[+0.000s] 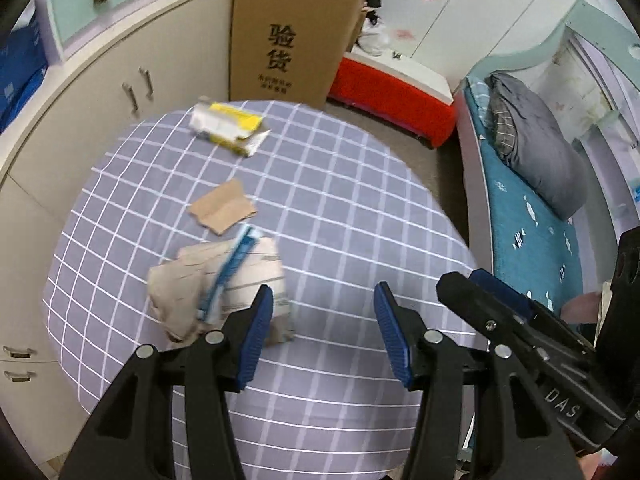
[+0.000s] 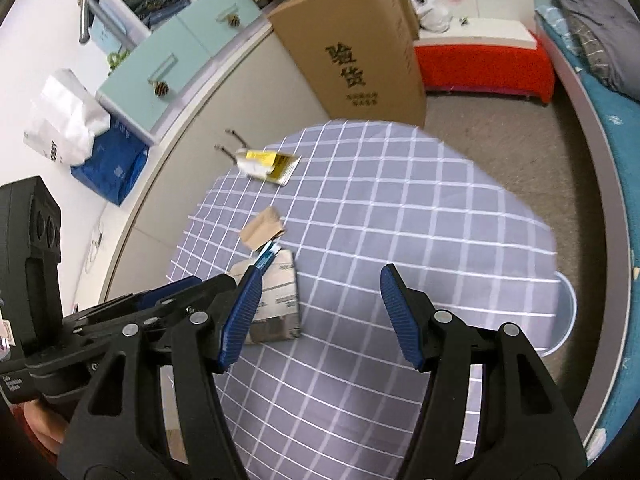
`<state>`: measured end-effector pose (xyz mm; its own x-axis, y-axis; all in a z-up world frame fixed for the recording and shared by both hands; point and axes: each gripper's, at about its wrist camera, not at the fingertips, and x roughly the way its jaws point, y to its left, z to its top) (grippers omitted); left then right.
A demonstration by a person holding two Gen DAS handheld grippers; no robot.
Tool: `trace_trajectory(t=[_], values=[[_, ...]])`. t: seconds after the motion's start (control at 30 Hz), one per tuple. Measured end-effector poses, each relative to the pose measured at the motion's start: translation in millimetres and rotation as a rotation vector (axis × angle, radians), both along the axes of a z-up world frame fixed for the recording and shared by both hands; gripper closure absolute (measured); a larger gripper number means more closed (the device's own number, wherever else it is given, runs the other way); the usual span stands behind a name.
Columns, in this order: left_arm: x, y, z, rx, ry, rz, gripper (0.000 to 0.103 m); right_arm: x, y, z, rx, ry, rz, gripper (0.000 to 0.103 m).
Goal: Collect trash
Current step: 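Return to the table and grasp the blue-striped paper strip with the left tool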
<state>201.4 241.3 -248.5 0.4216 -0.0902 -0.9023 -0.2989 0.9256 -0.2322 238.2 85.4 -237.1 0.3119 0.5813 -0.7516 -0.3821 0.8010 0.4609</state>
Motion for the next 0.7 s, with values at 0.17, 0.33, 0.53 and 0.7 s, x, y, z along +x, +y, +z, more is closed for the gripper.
trace_trajectory(t=[0.17, 0.33, 0.53, 0.7], values=[[2.2, 35.6, -27.7, -0.042, 0.042, -0.008, 0.051, 3.0, 30.8, -16.8, -0.018, 0.028, 0.016, 0.042], [10.5, 49.4, -53.5, -0.041, 0.084, -0.039, 0.051, 8.7, 46.9, -30.2, -0.037, 0.050, 0.017, 0.042], [27.1, 46.4, -79.1, 0.025, 0.130, -0.122, 0.060, 19.3, 56.2, -41.9, -0.063, 0.067, 0.006, 0.042], [38.6, 48.8, -96.9, 0.049, 0.177, -0.153, 0.074, 29.2, 59.3, -49.4, -0.078, 0.080, -0.008, 0.042]])
